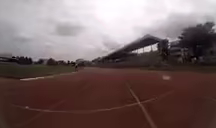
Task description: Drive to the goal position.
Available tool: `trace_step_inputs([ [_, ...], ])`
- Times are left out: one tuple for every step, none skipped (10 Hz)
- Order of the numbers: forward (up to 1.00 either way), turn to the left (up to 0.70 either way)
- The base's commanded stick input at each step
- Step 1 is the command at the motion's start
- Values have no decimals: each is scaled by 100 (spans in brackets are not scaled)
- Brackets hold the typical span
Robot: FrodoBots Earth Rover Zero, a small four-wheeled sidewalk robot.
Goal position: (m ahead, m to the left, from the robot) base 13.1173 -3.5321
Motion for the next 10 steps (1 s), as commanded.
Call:
trace_step_inputs([
  [70,0],
  [70,0],
  [70,0],
  [70,0],
  [70,0],
  [70,0],
  [70,0],
  [70,0],
  [70,0],
  [70,0],
])
